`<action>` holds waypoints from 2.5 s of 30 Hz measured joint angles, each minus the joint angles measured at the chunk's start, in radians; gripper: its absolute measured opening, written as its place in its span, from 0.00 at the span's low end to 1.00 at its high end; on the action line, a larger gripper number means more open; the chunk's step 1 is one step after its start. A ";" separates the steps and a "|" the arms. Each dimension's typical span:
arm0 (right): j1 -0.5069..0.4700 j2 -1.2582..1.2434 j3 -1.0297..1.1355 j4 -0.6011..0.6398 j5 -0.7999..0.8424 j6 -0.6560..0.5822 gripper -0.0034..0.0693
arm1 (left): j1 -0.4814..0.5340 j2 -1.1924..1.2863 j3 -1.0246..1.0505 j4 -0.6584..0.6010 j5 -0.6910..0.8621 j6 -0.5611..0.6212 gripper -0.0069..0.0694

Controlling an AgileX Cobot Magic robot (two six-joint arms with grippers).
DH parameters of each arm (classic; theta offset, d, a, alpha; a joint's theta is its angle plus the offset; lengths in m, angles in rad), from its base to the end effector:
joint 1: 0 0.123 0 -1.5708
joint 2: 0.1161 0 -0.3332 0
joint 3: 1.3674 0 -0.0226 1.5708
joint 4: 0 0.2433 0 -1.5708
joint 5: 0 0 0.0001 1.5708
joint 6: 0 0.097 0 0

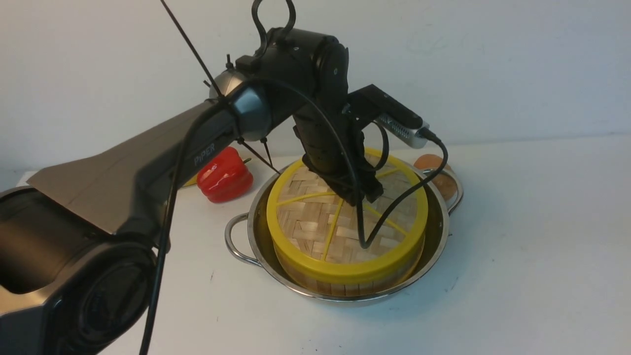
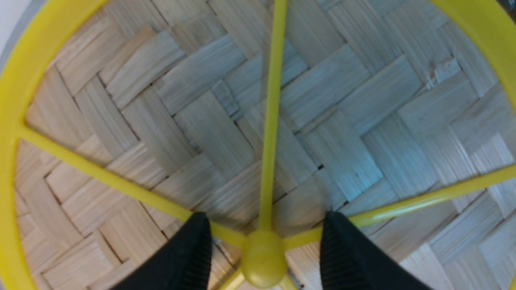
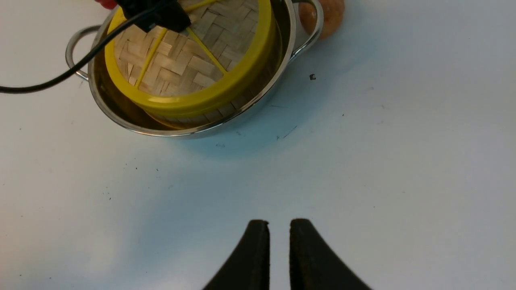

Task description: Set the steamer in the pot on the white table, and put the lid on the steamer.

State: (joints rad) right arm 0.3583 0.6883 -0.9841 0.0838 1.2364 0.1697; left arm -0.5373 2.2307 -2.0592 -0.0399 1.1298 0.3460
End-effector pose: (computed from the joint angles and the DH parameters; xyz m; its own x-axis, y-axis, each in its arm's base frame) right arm 0.0439 0.0246 0.4021 -0.7693 -0.0795 -0.6339 -0.2524 0.9493 0.1874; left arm 0.4376 -0.2648 0.2720 -0.5930 0.7291 -0.3417 0.7543 0.6515 0.0809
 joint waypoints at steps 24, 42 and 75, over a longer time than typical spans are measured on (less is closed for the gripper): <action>0.000 0.000 0.000 -0.005 0.000 -0.003 0.20 | -0.001 -0.015 -0.275 0.025 0.083 -0.030 0.54; 0.000 -0.104 0.001 -0.287 -0.031 -0.035 0.21 | -0.001 -0.602 -0.197 0.040 0.083 -0.133 0.06; 0.000 -0.676 0.376 -0.297 -0.020 -0.034 0.04 | -0.001 -1.845 1.393 0.119 -0.347 -0.307 0.06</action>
State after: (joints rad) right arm 0.3583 0.0120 -0.6076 -0.2136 1.2169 0.1357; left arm -0.5381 0.3855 -0.6662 0.0790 0.7826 0.0391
